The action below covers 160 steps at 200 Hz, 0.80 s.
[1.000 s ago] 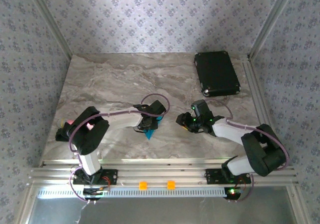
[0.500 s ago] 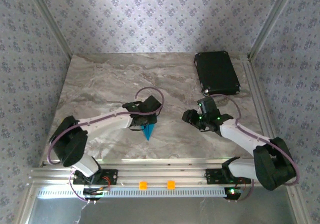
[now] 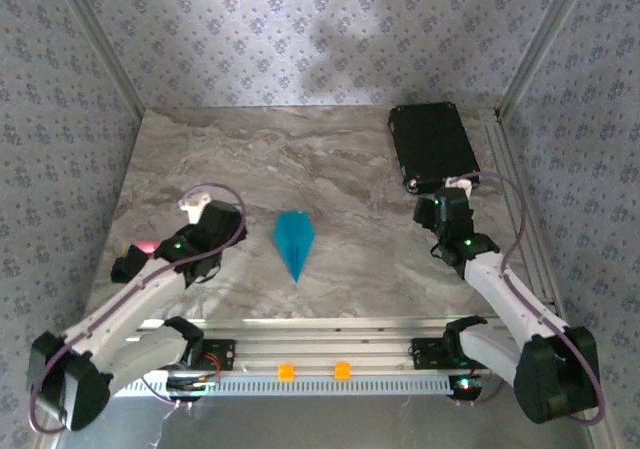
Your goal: Fold a paper plane with a square sheet of paper (pick it up from the middle)
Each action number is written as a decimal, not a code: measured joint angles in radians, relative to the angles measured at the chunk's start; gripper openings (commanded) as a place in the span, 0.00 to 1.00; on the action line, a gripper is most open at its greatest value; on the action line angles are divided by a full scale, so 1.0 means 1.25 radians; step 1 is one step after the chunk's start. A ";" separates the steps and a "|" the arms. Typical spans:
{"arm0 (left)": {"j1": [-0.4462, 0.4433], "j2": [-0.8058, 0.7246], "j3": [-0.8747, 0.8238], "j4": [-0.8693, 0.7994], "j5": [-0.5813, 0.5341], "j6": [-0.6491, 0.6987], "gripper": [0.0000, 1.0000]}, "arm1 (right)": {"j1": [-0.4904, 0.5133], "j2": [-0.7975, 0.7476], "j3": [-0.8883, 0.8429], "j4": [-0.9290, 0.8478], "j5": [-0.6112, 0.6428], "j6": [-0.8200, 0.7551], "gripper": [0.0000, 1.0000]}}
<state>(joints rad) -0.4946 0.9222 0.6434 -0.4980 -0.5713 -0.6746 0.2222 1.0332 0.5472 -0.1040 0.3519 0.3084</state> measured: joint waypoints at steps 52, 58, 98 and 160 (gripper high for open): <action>0.255 -0.018 -0.076 0.192 -0.011 0.244 1.00 | -0.085 0.199 -0.078 0.274 -0.034 -0.161 0.81; 0.278 0.003 -0.090 0.232 -0.008 0.264 1.00 | -0.090 0.222 -0.078 0.298 -0.043 -0.173 0.81; 0.315 0.163 -0.156 0.436 0.036 0.381 1.00 | -0.105 0.314 -0.077 0.468 -0.136 -0.274 0.82; 0.353 0.333 -0.187 0.757 0.164 0.450 1.00 | -0.186 0.359 -0.115 0.676 -0.285 -0.305 0.84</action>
<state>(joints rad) -0.0536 1.3388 0.4095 0.4484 -0.3664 -0.1120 -0.0105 1.4815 0.4038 0.7414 -0.0040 -0.0723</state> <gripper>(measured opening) 0.996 0.829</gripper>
